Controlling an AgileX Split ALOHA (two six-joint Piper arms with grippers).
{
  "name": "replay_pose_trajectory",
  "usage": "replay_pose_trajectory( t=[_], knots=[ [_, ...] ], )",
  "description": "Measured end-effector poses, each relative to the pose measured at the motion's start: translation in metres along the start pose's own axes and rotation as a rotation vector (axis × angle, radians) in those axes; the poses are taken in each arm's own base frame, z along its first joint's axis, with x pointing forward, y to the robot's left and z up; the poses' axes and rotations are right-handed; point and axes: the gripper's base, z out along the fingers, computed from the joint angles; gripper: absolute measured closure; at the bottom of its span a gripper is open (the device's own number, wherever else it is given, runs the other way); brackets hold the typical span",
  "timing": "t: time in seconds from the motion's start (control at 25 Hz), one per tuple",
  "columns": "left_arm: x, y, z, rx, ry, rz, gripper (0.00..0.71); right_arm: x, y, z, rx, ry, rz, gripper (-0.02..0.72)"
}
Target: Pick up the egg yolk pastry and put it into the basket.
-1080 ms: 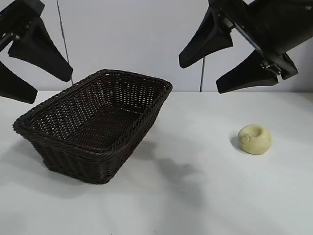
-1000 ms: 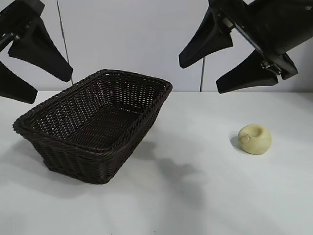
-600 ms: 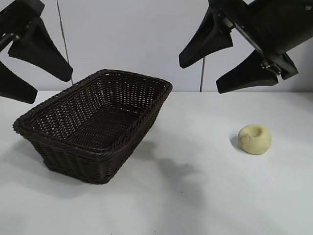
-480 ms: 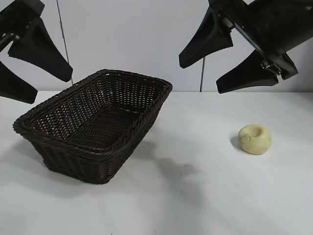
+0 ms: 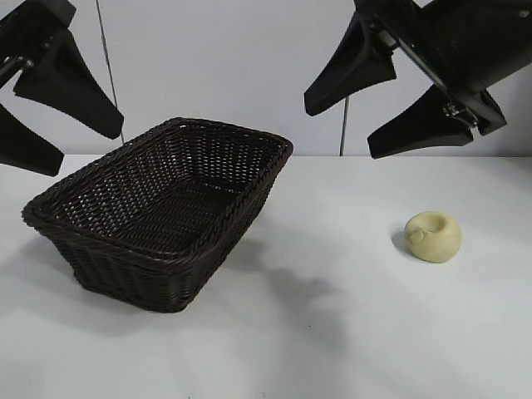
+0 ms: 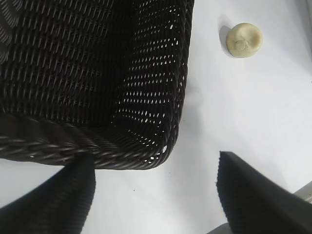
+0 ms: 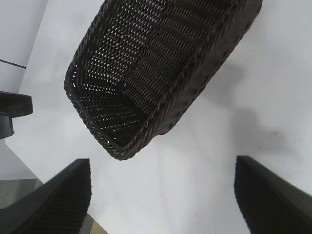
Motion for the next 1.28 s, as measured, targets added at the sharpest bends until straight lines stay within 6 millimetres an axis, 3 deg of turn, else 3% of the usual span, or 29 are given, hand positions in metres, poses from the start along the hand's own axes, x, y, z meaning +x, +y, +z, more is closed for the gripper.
replay_pose_trajectory(
  t=[0.12, 0.32, 0.52, 0.76, 0.96, 1.28],
  knots=[
    [0.001, -0.001, 0.000, 0.008, 0.008, -0.091, 0.198, 0.000, 0.000, 0.000, 0.000, 0.000, 0.000, 0.125],
    [0.006, 0.000, 0.000, -0.009, 0.066, -0.426, 0.198, 0.000, 0.000, 0.000, 0.000, 0.000, 0.000, 0.125],
    [0.010, 0.005, -0.001, -0.092, 0.084, -0.656, 0.198, 0.000, 0.000, 0.000, 0.000, 0.000, 0.000, 0.125],
    [0.019, -0.010, 0.008, -0.149, 0.102, -0.734, 0.198, 0.000, 0.000, 0.000, -0.001, 0.001, 0.000, 0.125],
    [0.024, -0.025, 0.018, -0.227, 0.003, -0.778, 0.198, 0.000, 0.000, 0.000, 0.000, 0.002, -0.001, 0.125],
    [0.023, -0.020, 0.018, -0.370, -0.160, -0.881, 0.198, 0.000, 0.000, 0.000, 0.001, 0.001, -0.001, 0.125]
  ],
)
